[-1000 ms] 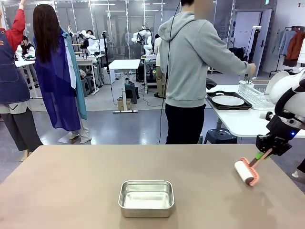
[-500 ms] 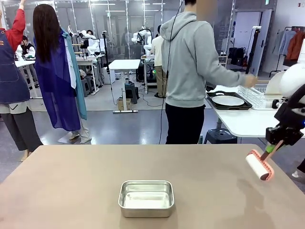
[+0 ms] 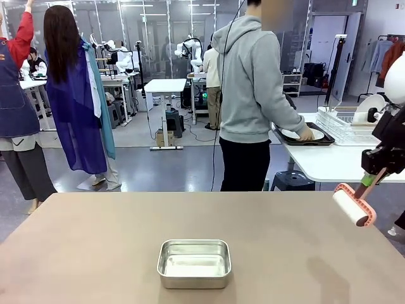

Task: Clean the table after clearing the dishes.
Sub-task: When the right (or left) Handle tray is removed, use the right hand (or left hand) to clean the right (or left) side of the table with the Lint Roller, then place the Lint Roller back on top of the Airtight Container.

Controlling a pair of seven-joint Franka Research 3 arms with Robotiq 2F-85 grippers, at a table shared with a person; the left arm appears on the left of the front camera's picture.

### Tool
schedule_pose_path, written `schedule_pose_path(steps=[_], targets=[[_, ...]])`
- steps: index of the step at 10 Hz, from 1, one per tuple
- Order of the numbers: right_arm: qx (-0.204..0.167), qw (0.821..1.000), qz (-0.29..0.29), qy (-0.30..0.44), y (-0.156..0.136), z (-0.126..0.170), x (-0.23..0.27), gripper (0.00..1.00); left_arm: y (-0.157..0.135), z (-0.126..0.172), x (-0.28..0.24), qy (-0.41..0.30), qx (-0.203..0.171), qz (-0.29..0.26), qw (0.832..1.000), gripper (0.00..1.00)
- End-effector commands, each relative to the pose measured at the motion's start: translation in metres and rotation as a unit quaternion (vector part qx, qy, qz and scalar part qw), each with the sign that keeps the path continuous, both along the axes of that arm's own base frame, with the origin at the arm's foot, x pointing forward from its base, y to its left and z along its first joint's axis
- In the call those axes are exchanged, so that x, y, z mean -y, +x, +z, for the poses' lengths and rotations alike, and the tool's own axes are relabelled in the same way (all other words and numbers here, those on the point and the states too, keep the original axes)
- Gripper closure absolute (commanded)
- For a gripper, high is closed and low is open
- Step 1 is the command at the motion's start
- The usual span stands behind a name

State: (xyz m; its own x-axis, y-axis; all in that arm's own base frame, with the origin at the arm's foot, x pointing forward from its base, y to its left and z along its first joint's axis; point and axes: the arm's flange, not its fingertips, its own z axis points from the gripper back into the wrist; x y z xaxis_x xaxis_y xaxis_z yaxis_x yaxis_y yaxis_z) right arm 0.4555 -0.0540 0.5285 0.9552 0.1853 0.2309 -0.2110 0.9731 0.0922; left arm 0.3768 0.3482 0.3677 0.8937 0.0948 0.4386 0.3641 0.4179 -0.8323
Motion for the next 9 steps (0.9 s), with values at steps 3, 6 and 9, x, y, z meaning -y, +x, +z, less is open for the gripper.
schedule_pose_path(steps=[3, 6, 9], targets=[[0.010, 1.000, -0.005, 0.008, 0.0049, -0.0083, 0.0033, 0.77, -0.0053, 0.0019, 0.0006, 0.004, -0.003, -0.003, 1.000, 0.00], [0.010, 1.000, -0.005, 0.008, 0.0049, -0.0083, 0.0033, 0.77, -0.0053, 0.0019, 0.0006, 0.004, -0.003, -0.003, 1.000, 0.00], [0.010, 1.000, -0.005, 0.008, 0.0049, -0.0083, 0.0033, 0.77, -0.0053, 0.0019, 0.0006, 0.004, -0.003, -0.003, 1.000, 0.00]])
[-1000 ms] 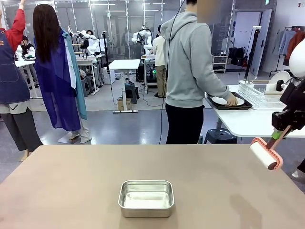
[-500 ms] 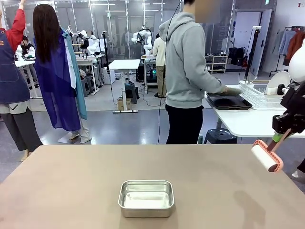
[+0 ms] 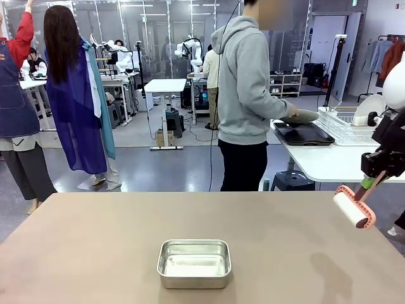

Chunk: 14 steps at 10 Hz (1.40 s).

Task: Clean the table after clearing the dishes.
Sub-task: Place the Lint Roller back on top of the Airtight Container.

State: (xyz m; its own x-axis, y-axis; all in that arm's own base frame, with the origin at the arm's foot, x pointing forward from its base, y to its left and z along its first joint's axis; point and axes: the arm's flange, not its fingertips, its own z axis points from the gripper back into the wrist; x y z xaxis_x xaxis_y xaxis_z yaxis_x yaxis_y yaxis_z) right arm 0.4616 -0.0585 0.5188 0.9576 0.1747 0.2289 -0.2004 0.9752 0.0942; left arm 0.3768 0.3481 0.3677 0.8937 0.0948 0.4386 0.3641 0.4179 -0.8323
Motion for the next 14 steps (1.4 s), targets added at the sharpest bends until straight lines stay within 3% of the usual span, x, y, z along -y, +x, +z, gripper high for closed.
schedule_pose_path(steps=[1, 2, 3, 4, 5, 7, 9, 11, 12, 13, 14], targets=[[0.011, 1.000, 0.000, 0.007, -0.001, 0.001, -0.001, 0.77, -0.005, 0.002, 0.001, 0.004, -0.003, -0.003, 1.000, 0.00], [0.000, 1.000, 0.000, 0.000, 0.000, 0.000, 0.000, 0.77, -0.005, 0.002, 0.001, 0.004, -0.003, -0.003, 1.000, 0.00], [0.015, 0.996, 0.092, 0.005, -0.003, 0.026, -0.043, 0.77, -0.005, 0.002, 0.001, 0.004, -0.003, -0.003, 1.000, 0.00], [0.039, 0.977, 0.209, 0.034, -0.011, 0.058, -0.110, 0.77, -0.005, 0.002, 0.001, 0.004, -0.003, -0.003, 1.000, 0.00], [0.042, 0.958, 0.283, 0.011, -0.019, 0.070, -0.156, 0.77, -0.005, 0.002, 0.001, 0.004, -0.003, -0.003, 1.000, 0.00], [0.048, 0.891, 0.451, -0.016, -0.043, 0.080, -0.256, 0.77, -0.005, 0.002, 0.001, 0.004, -0.003, -0.003, 1.000, 0.00], [0.016, 0.849, 0.528, -0.021, -0.064, 0.080, -0.336, 0.77, -0.005, 0.002, 0.001, 0.004, -0.003, -0.003, 1.000, 0.00], [-0.009, 0.780, 0.624, -0.058, -0.090, 0.061, -0.417, 0.77, -0.005, 0.002, 0.001, 0.004, -0.003, -0.003, 1.000, 0.00], [-0.025, 0.759, 0.647, -0.069, -0.098, 0.045, -0.440, 0.77, -0.005, 0.002, 0.001, 0.004, -0.003, -0.003, 1.000, 0.00], [-0.021, 0.753, 0.654, -0.074, -0.103, 0.033, -0.452, 0.77, -0.005, 0.002, 0.001, 0.004, -0.003, -0.003, 1.000, 0.00], [0.026, 0.766, 0.637, -0.086, -0.100, 0.029, -0.456, 0.77, -0.005, 0.002, 0.001, 0.004, -0.003, -0.003, 1.000, 0.00]])
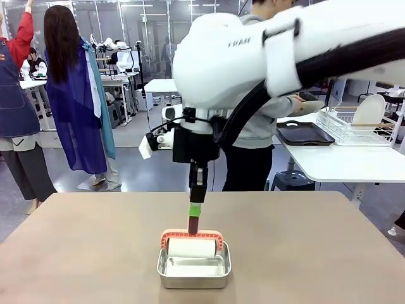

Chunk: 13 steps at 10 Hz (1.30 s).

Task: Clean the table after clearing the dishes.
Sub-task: Place the Lint Roller back on top of the Airtight Container.

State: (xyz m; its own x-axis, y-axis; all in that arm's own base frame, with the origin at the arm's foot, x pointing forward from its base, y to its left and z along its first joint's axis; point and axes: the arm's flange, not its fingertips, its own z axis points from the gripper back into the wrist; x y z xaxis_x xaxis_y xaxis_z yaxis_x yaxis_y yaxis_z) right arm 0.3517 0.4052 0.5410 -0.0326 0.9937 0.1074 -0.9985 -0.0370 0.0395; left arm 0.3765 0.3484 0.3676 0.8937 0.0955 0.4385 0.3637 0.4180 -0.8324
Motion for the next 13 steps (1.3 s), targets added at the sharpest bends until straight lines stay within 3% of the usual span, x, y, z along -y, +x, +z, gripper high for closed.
schedule_pose_path(steps=[1, 6, 7, 9, 10, 13], targets=[[-0.018, 1.000, -0.011, 0.004, -0.003, 0.007, 0.009, 0.77, -0.005, 0.002, 0.001, 0.004, -0.003, -0.003, 1.000, 0.00], [-0.009, 1.000, -0.009, -0.001, 0.003, 0.003, 0.007, 0.77, -0.005, 0.002, 0.001, 0.004, -0.003, -0.003, 1.000, 0.00], [-0.002, 1.000, -0.008, -0.006, 0.018, -0.001, -0.001, 0.77, -0.005, 0.002, 0.001, 0.004, -0.003, -0.003, 1.000, 0.00], [-0.034, 0.999, -0.006, -0.011, 0.046, -0.023, -0.018, 0.77, -0.005, 0.002, 0.001, 0.004, -0.003, -0.003, 1.000, 0.00], [-0.025, 0.999, -0.001, -0.038, 0.054, -0.029, -0.023, 0.77, -0.005, 0.002, 0.001, 0.004, -0.003, -0.003, 1.000, 0.00], [-0.048, 0.998, 0.004, -0.050, 0.082, -0.050, -0.029, 0.77, -0.005, 0.002, 0.001, 0.004, -0.003, -0.003, 1.000, 0.00]])
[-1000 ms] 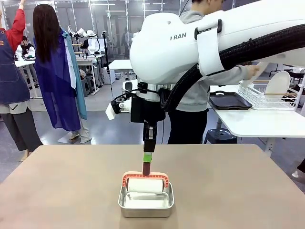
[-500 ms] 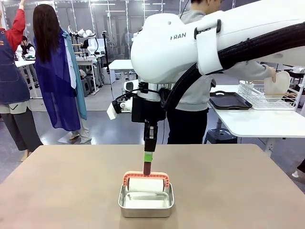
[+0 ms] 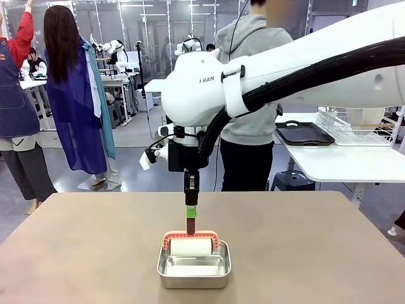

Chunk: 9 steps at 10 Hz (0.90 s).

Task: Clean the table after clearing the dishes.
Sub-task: Place the Lint Roller back on top of the Airtight Container.

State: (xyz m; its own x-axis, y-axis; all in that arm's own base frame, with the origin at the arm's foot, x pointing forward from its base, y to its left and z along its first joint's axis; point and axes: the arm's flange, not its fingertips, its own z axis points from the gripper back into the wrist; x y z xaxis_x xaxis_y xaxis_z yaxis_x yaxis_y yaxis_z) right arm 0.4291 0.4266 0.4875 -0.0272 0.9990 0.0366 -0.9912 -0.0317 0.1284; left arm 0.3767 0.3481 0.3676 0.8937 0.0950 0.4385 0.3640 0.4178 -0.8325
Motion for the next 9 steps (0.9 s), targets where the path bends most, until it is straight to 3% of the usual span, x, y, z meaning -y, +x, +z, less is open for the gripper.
schedule_pose_path(steps=[1, 5, 6, 9], targets=[[-0.001, 1.000, 0.012, -0.017, 0.011, -0.005, -0.011, 0.77, -0.005, 0.002, 0.001, 0.004, -0.003, -0.003, 1.000, 0.00], [-0.025, 0.999, -0.013, -0.015, 0.034, -0.044, -0.017, 0.77, -0.005, 0.002, 0.001, 0.004, -0.003, -0.003, 1.000, 0.00], [-0.013, 0.999, -0.020, -0.031, 0.035, -0.053, -0.018, 0.77, -0.005, 0.002, 0.001, 0.004, -0.003, -0.003, 1.000, 0.00], [-0.027, 0.999, -0.025, -0.007, 0.046, -0.076, -0.010, 0.77, -0.005, 0.002, 0.001, 0.004, -0.003, -0.003, 1.000, 0.00]])
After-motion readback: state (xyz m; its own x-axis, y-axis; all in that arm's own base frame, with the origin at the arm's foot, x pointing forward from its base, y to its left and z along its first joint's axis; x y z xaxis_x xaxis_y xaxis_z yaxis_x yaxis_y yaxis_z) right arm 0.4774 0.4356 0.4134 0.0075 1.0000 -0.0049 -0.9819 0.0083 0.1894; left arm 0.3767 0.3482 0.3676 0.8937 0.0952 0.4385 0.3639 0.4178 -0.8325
